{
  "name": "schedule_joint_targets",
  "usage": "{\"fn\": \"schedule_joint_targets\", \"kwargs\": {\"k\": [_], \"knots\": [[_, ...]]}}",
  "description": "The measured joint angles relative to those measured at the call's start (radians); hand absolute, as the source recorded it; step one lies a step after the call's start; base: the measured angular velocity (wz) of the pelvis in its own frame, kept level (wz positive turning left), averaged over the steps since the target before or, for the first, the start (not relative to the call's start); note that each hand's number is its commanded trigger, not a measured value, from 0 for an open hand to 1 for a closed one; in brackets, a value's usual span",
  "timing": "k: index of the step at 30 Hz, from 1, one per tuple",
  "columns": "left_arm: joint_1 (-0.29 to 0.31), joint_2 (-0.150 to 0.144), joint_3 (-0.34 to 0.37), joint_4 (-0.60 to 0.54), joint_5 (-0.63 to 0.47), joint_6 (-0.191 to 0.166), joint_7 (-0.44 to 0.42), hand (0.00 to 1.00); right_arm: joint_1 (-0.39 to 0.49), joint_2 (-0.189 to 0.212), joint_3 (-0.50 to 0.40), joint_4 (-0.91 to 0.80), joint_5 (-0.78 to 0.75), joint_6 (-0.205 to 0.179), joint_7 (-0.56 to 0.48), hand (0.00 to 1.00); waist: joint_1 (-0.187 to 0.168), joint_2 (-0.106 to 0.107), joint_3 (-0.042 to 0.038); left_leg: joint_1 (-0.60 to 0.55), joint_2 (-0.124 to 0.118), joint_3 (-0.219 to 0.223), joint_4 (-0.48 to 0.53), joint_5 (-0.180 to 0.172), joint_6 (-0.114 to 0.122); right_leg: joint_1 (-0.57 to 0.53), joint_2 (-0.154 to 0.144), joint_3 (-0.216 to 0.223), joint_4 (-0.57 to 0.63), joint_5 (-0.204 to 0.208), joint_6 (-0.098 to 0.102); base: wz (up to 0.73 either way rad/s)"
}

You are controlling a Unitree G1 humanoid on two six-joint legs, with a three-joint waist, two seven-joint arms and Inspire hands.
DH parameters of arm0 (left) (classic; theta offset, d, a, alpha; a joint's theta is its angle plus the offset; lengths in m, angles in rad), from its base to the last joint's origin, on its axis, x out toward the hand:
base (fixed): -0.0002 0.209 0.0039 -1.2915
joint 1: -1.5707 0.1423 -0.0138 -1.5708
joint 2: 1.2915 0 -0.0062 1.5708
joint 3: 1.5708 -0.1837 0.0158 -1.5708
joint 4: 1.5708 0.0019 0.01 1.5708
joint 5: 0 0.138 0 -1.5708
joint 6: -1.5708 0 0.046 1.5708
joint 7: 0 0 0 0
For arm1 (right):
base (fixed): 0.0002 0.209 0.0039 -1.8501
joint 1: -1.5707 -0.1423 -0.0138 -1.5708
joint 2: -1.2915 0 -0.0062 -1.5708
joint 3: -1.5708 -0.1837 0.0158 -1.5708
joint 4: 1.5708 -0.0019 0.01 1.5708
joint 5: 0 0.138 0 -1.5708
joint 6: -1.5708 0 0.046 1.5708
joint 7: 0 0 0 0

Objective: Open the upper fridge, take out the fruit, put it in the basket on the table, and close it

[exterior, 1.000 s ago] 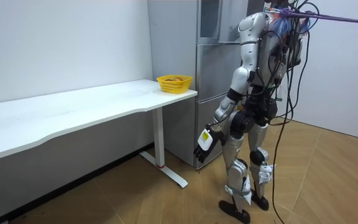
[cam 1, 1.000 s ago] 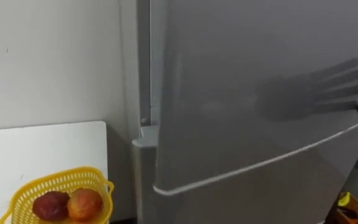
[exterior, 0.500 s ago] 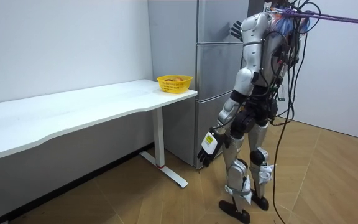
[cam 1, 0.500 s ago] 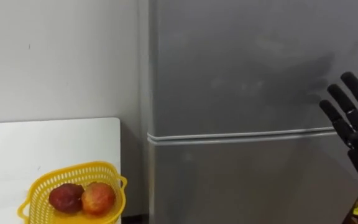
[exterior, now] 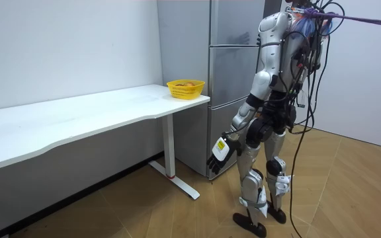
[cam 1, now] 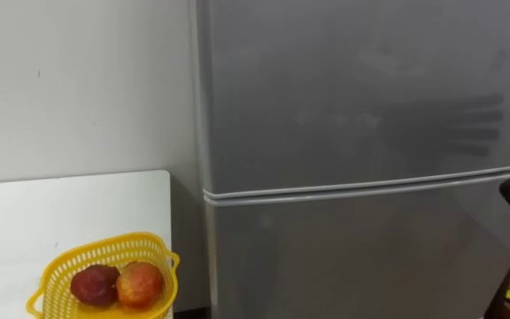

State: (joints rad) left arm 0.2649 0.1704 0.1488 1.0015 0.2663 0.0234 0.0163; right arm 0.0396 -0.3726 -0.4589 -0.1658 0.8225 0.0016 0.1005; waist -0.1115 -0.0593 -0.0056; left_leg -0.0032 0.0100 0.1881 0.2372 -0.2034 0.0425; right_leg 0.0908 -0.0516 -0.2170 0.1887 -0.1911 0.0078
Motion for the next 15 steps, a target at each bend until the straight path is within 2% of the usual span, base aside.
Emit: {"fn": "schedule_joint_targets", "kwargs": {"k": [4,10,15], "knots": [[0.002,0.0,0.0,0.0,0.0,0.002,0.003,0.0,0.032,0.012,-0.011,0.001,-0.032,0.0,-0.108,0.0,-0.008,-0.005,0.0006,-0.003,0.0,0.0,0.0,0.0,0.0,-0.004,0.0,0.0,0.001,0.0,0.0,0.0],[0.015,0.0,-0.006,-0.019,0.0,0.022,0.004,0.0,0.032,0.016,-0.012,0.066,-0.089,0.0,-0.287,0.0,-0.023,-0.009,-0.0001,-0.005,0.0,0.001,-0.001,0.0,0.0,-0.007,0.0,0.004,0.0,0.0,0.0,0.0],[0.021,-0.001,-0.006,-0.038,0.005,0.021,0.015,0.0,0.032,0.016,-0.013,0.08,-0.277,0.0,-0.437,0.0,-0.023,-0.008,-0.0011,-0.005,0.0,0.001,-0.002,0.0,0.0,-0.007,0.001,0.003,-0.001,0.0,0.0,0.0]]}}
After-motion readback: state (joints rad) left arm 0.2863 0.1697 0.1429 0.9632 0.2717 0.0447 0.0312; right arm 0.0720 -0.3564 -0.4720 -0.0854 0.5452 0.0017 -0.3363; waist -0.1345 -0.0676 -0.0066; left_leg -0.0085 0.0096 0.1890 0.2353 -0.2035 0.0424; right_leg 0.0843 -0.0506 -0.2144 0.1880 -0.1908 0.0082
